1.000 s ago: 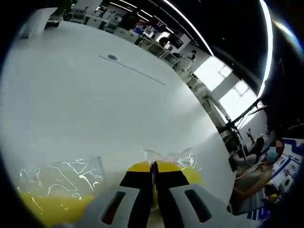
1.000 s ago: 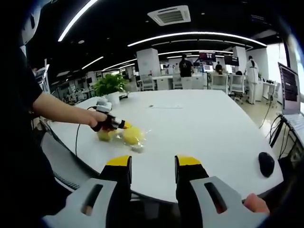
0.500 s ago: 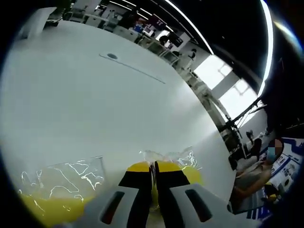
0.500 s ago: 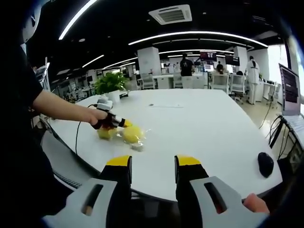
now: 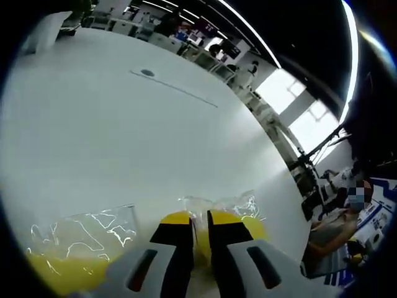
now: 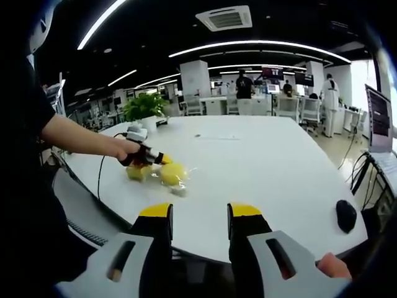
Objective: Compare the silicone blocks by pressing each to a similar depth, holding the contact briefly, and releasing to observe deformation and rebound differences across the visible hardness samples.
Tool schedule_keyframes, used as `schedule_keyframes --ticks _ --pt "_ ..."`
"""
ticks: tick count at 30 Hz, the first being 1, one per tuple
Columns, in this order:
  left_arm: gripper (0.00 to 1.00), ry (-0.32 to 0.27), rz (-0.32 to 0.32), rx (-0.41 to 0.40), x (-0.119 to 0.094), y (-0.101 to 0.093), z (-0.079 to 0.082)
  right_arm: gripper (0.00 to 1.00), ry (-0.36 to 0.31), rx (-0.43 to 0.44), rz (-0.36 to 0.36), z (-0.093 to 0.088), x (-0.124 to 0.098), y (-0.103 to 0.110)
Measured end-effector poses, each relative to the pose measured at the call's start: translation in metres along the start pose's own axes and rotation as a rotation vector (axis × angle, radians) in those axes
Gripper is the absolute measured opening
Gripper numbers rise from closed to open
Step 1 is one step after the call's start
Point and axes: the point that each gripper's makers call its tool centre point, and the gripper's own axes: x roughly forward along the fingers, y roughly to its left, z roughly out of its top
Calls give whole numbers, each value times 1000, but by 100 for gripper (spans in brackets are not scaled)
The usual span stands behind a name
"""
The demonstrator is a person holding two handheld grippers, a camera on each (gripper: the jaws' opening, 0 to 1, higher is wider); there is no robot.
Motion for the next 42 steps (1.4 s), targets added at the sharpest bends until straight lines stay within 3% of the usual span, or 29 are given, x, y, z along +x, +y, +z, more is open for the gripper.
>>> schedule_keyframes --ticks 13,23,29,42 --pt "12 -15 -19 34 -11 -4 4 30 -14 -1 -15 1 -4 0" --pt "19 -56 -37 161 -27 -17 13 30 -14 -19 -13 0 -3 2" --pt "19 -75 -68 181 -36 -26 18 30 -16 -26 -4 3 2 4" --pt "28 -74 -46 234 -45 -21 17 30 -26 -29 -3 2 1 7"
